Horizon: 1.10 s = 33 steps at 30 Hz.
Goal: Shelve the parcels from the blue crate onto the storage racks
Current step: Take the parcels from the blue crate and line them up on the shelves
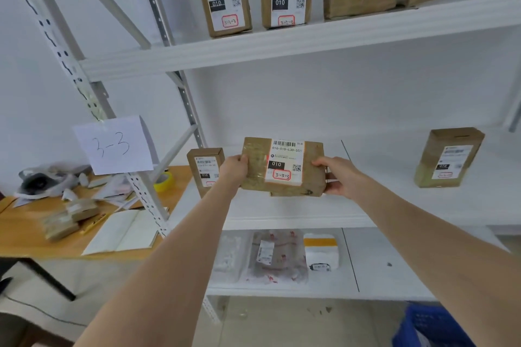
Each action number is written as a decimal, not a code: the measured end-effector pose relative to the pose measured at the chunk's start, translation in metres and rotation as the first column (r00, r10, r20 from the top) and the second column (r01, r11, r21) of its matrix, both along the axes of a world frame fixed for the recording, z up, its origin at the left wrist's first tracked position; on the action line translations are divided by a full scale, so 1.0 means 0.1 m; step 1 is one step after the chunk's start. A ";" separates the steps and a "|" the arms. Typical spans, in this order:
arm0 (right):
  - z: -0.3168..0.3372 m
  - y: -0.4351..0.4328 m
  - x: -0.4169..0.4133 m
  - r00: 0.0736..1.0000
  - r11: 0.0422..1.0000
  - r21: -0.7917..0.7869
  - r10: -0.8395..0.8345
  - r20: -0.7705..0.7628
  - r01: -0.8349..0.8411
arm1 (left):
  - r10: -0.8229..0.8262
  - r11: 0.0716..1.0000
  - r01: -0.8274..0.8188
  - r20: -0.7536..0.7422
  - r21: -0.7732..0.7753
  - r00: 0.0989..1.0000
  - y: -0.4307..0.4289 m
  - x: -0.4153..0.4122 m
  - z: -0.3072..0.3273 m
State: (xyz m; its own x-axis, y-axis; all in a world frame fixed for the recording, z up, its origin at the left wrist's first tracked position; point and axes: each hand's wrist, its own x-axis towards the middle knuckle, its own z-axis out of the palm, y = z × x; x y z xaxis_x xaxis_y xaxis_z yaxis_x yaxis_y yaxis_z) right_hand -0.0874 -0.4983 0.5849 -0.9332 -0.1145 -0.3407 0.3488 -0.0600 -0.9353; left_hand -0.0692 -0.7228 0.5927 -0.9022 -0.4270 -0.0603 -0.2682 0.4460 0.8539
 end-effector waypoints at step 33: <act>0.10 -0.59 0.03 0.987 0.990 -0.005 -0.142 -0.074 0.142 | -0.068 0.994 0.061 -0.078 -0.091 0.995 -0.61 -0.16 0.12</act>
